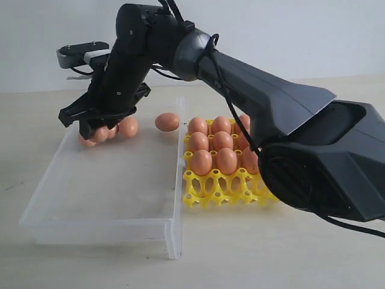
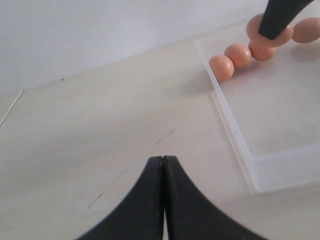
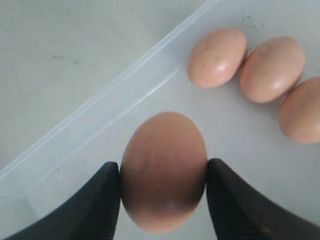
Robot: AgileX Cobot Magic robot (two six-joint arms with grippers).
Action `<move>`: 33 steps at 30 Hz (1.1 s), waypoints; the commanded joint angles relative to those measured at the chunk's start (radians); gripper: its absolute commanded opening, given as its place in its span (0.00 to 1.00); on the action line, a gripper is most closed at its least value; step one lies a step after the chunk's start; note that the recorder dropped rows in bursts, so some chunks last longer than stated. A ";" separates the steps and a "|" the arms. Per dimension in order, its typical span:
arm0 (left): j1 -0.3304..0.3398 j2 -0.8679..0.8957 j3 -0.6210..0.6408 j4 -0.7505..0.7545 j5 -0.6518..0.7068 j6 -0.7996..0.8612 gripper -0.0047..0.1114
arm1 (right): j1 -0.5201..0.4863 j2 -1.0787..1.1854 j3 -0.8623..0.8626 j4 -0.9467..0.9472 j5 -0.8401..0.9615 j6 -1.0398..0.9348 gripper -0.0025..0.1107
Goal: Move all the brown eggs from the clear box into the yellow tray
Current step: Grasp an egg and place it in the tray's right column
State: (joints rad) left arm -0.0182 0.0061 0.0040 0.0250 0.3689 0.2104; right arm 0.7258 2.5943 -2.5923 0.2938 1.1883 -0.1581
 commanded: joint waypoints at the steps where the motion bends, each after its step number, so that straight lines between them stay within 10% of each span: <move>1: -0.002 -0.006 -0.004 0.000 -0.008 -0.006 0.04 | 0.006 -0.089 0.121 0.018 0.033 0.004 0.02; 9: -0.002 -0.006 -0.004 0.000 -0.008 -0.006 0.04 | 0.006 -0.497 0.802 -0.274 -0.187 -0.049 0.02; 18: -0.002 -0.006 -0.004 0.000 -0.008 -0.006 0.04 | -0.043 -0.971 1.719 -0.318 -1.361 0.053 0.02; 33: -0.002 -0.006 -0.004 0.000 -0.008 -0.006 0.04 | -0.304 -1.049 2.186 -0.214 -1.826 0.046 0.02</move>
State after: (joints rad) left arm -0.0182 0.0061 0.0040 0.0250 0.3689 0.2104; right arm 0.4555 1.5425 -0.4262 0.0802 -0.5936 -0.1124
